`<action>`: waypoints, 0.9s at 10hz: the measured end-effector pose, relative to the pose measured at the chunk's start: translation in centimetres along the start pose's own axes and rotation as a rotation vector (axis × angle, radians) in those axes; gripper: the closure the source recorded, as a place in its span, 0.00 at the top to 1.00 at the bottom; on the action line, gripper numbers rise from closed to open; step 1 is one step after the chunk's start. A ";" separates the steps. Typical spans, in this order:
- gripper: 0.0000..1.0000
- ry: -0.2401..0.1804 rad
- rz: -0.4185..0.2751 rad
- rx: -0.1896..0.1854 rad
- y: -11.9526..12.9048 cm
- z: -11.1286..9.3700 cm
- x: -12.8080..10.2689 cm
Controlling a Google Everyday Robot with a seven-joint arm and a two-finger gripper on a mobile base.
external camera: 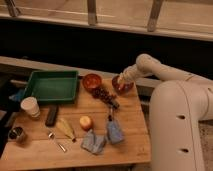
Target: Place pepper in red bowl
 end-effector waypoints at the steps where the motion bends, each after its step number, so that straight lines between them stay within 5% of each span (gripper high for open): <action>1: 0.78 -0.003 0.016 0.010 -0.7 -0.2 0.0; 9: 0.80 0.059 0.116 0.022 -2.4 1.5 1.9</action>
